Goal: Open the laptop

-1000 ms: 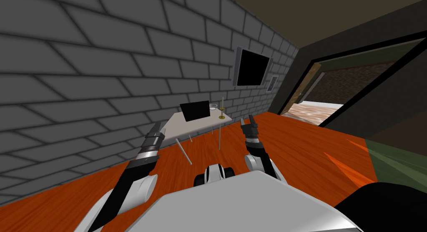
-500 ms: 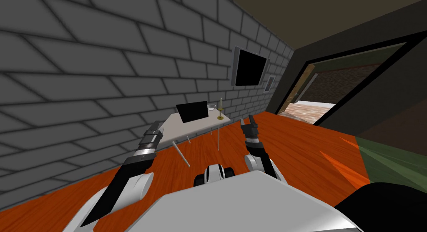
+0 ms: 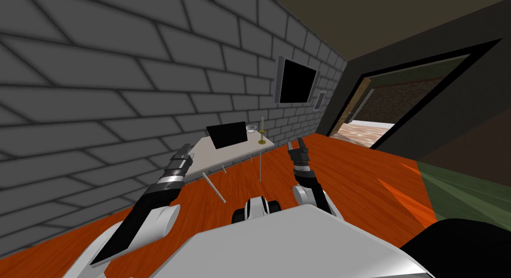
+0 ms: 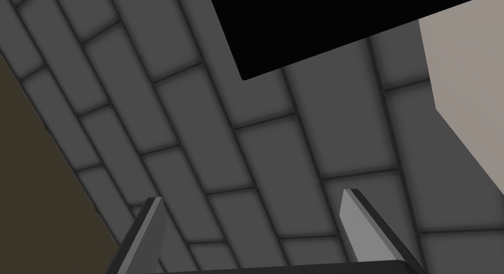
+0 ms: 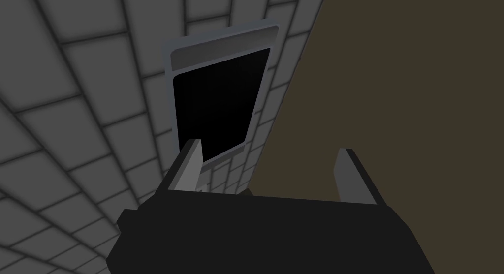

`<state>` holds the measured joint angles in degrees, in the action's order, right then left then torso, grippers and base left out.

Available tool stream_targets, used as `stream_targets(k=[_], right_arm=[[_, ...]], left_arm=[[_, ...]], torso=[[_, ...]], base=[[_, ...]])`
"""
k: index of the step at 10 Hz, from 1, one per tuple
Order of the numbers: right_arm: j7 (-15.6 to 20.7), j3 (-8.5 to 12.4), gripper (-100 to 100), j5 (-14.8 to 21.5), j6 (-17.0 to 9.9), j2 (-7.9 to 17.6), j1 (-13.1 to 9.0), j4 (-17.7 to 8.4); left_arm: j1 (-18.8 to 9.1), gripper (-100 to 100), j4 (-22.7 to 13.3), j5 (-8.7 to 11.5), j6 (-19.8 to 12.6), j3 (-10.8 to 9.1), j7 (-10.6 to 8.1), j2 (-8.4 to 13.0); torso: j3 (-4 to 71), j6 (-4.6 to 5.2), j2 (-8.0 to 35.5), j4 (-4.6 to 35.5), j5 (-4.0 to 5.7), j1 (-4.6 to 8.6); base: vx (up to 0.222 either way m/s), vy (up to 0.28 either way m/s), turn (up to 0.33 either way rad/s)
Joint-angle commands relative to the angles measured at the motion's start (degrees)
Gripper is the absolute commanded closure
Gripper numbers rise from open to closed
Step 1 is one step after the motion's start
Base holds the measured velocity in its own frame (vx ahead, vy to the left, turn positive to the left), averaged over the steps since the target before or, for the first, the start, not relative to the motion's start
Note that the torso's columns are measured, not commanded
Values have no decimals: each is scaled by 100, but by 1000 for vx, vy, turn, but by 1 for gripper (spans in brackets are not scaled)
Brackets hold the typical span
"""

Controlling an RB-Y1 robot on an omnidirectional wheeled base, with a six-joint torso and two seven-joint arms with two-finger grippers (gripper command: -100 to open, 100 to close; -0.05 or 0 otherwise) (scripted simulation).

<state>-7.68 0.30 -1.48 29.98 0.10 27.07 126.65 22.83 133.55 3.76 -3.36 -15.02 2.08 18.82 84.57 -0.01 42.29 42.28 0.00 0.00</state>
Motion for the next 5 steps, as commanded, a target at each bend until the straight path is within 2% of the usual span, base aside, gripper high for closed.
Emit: stream_targets(k=[1, 4, 5], right_arm=[[0, 0, 0, 0, 0, 0, 0, 0], [0, 0, 0, 0, 0, 0, 0, 0], [0, 0, 0, 0, 0, 0, 0, 0]], left_arm=[[-122, -100, 48, 92, -443, -218, -108, 234], [-187, -100, 59, 132, -833, -317, -154, 347], [-254, -100, 66, 173, -1035, -416, -201, 464]], torso=[[0, 2, 0, 0, 0, 1], [-1, 1, 1, 1, 0, 0], [-3, 0, 4, 1, -1, -3]], base=[[51, -35, -92], [38, -26, -37], [37, -22, -68]])
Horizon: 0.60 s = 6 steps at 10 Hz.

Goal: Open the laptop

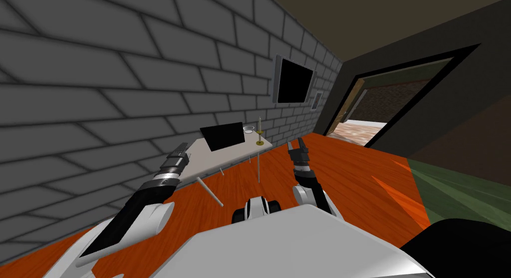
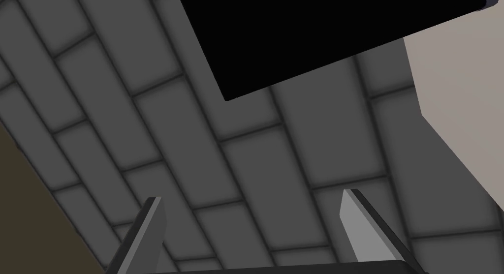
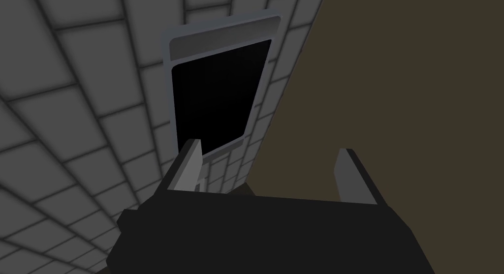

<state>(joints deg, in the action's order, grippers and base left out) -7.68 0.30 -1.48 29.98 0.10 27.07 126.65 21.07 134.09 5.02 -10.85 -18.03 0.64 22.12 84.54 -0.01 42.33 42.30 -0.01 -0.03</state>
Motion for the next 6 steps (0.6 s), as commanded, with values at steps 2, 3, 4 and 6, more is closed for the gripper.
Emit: stream_targets(k=[2, 3, 4, 6], right_arm=[[0, 0, 0, 0, 0, 0, 0, 0], [0, 0, 0, 0, 0, 0, 0, 0], [0, 0, 0, 0, 0, 0, 0, 0], [0, 0, 0, 0, 0, 0, 0, 0]], left_arm=[[-146, -100, 13, 88, -556, -214, -104, 254], [-146, -100, 13, 88, -617, -214, -104, 254], [-214, -100, 11, 129, -827, -312, -151, 376], [-282, -100, 7, 169, -1092, -409, -198, 497]], torso=[[2, 0, -3, -1, 0, 1], [3, 1, -5, -1, 1, 3], [3, 0, -5, -2, 1, 3], [2, 0, -3, -1, 1, 3]], base=[[32, -18, -46], [33, -17, -34], [33, -26, -66], [33, -21, -46]])
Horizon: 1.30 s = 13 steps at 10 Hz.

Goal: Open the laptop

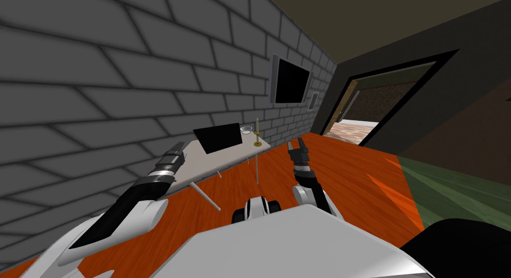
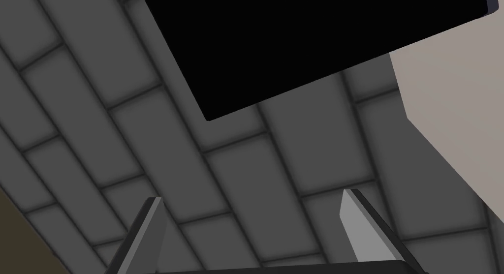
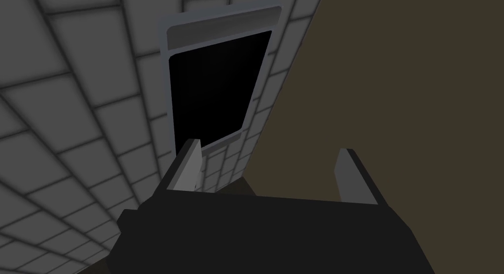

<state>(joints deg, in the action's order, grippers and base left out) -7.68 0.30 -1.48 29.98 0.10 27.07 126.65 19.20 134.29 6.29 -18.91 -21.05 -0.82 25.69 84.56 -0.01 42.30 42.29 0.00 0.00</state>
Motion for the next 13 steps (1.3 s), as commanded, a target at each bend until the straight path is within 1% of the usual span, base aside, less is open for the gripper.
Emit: stream_targets(k=[1, 2, 3, 4, 5, 6, 7, 8, 9, 10, 11, 12, 13], right_arm=[[0, 0, 0, 0, 0, 0, 0, 0], [0, 0, 0, 0, 0, 0, 0, 0], [0, 0, 0, 0, 0, 0, 0, 0], [0, 0, 0, 0, 0, 0, 0, 0], [0, 0, 0, 0, 0, 0, 0, 0], [0, 0, 0, 0, 0, 0, 0, 0], [0, 0, 0, 0, 0, 0, 0, 0], [0, 0, 0, 0, 0, 0, 0, 0], [0, 0, 0, 0, 0, 0, 0, 0], [0, 0, 0, 0, 0, 0, 0, 0], [0, 0, 0, 0, 0, 0, 0, 0], [0, 0, 0, 0, 0, 0, 0, 0], [0, 0, 0, 0, 0, 0, 0, 0]], left_arm=[[-94, -100, -13, 42, -341, -107, -52, 140], [-161, -100, -20, 81, -568, -202, -98, 262], [-161, -100, -20, 81, -601, -202, -98, 262], [-227, -100, -27, 120, -814, -295, -143, 381], [-227, -100, -27, 120, -855, -295, -143, 381], [-291, -100, -34, 158, -1096, -386, -187, 497], [-353, -100, -41, 194, -1238, -474, -230, 609], [-353, -100, -41, 194, -1342, -474, -230, 609], [-413, -100, -47, 229, -1523, -558, -271, 715], [-413, -100, -47, 229, -1572, -558, -271, 715], [-470, -100, -52, 262, -1791, -639, -310, 818], [-523, -100, -55, 294, -1944, -715, -346, 916], [-523, -100, -55, 294, -1999, -715, -346, 916]], torso=[[2, 2, -3, -1, 0, 1], [1, 0, -2, -1, -1, 0], [2, 1, -3, -1, 0, -1], [0, 0, 0, 0, -1, -3], [1, 2, -1, 0, 0, 1], [-1, -1, 1, 0, 0, 1], [1, 2, -2, 0, 0, 1], [3, 1, -4, -1, 1, 4], [1, -1, -2, -1, 0, -1], [2, 1, -2, -1, -1, -3], [-1, 0, 2, 0, -1, -3], [-1, 1, 1, 1, 0, 2], [2, 1, -4, -1, 1, 4]], base=[[35, -21, -29], [39, -20, -55], [32, -12, -34], [34, -21, -73], [30, -18, -23], [35, -20, -50], [42, -31, -88], [38, -20, -24], [41, -13, -47], [31, -12, -32], [30, -20, -44], [45, -26, -87], [35, -14, -22]])
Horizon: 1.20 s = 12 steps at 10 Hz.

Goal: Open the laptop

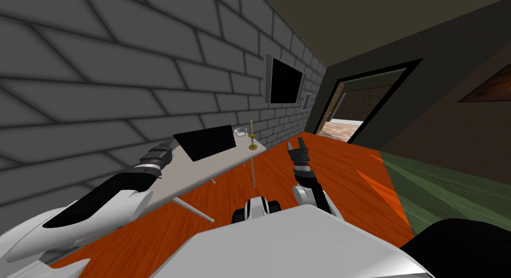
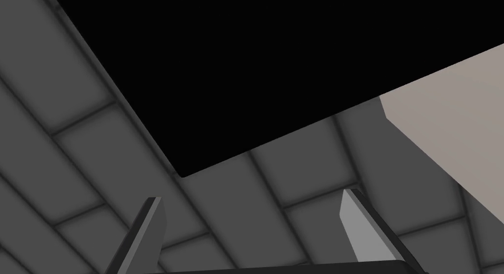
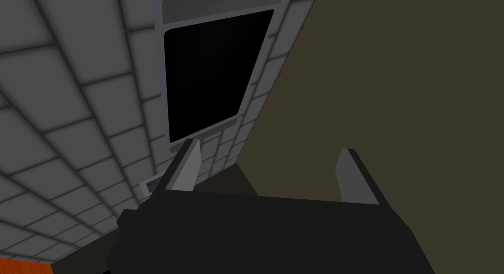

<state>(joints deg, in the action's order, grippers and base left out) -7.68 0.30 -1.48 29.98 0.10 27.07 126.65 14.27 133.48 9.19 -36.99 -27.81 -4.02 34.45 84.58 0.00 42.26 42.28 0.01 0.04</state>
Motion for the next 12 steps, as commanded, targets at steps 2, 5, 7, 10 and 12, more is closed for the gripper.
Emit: stream_targets(k=[2, 5, 7, 10, 12], right_arm=[[0, 0, 0, 0, 0, 0, 0, 0], [0, 0, 0, 0, 0, 0, 0, 0], [0, 0, 0, 0, 0, 0, 0, 0], [0, 0, 0, 0, 0, 0, 0, 0], [0, 1, 0, 0, 0, 1, 0, 0]], left_arm=[[-126, -100, 25, 60, -549, -177, -93, 219], [-237, -100, 33, 128, -1010, -342, -171, 434], [-287, -100, 43, 159, -1212, -418, -207, 532], [-313, -100, 116, 194, -1383, -482, -241, 607], [-290, 100, 105, 179, -1328, -467, -229, 574]], torso=[[-1, 0, 3, 1, -2, -5], [-2, -1, 3, 0, -1, -2], [-4, -1, 6, 1, -2, -5], [-4, -1, 7, 2, -2, -6], [3, -1, -2, -2, -4, -8]], base=[[42, -17, -48], [43, -22, -60], [30, -15, -28], [38, 6, -23], [29, 15, -6]])
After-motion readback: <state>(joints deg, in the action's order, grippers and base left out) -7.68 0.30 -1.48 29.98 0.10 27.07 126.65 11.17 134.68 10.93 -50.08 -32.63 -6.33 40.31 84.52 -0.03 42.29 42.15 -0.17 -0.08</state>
